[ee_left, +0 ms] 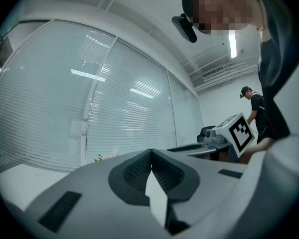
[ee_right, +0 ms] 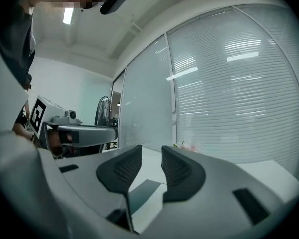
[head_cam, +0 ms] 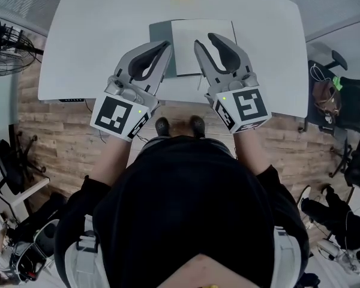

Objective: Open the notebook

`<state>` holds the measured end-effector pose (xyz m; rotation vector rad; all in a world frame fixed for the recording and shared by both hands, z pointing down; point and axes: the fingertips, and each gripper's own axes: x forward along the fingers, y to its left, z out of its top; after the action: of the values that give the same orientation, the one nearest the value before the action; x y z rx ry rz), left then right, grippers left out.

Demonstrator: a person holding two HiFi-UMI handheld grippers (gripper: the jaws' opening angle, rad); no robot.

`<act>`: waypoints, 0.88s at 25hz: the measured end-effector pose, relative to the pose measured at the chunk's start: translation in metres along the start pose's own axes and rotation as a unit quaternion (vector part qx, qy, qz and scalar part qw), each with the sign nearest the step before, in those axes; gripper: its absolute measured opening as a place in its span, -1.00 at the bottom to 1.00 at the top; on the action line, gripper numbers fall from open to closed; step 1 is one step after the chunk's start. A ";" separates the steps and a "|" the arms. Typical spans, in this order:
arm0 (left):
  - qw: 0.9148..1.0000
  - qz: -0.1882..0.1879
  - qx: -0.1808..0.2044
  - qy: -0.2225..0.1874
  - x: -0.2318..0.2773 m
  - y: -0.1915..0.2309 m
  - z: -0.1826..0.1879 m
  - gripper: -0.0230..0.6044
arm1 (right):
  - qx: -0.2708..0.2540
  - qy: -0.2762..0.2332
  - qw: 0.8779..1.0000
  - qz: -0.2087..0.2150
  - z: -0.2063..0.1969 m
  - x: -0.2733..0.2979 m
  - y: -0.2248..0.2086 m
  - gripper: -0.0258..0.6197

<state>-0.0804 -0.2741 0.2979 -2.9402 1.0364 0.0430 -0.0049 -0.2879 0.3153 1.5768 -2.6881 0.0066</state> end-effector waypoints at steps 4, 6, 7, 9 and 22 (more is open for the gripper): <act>1.000 -0.004 0.004 -0.006 0.007 -0.002 0.005 -0.89 | -0.010 -0.015 1.000 -0.006 0.016 -0.007 -0.009 -0.54; 1.000 -0.005 0.006 -0.007 0.010 -0.004 0.007 -0.89 | -0.014 -0.020 1.000 -0.007 0.021 -0.012 -0.013 -0.56; 1.000 -0.005 0.007 -0.008 0.011 -0.005 0.008 -0.89 | -0.014 -0.024 1.000 -0.008 0.024 -0.014 -0.014 -0.58; 1.000 -0.006 0.009 -0.010 0.014 -0.007 0.011 -0.89 | -0.012 -0.032 0.999 -0.011 0.029 -0.019 -0.018 -0.62; 1.000 -0.003 0.022 -0.014 0.025 -0.014 0.023 -0.89 | -0.010 -0.054 0.998 -0.028 0.045 -0.038 -0.039 -0.85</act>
<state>-0.0527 -0.2784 0.2747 -2.8945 1.0125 0.0604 0.0469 -0.2742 0.2693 1.6950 -2.7124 -0.1085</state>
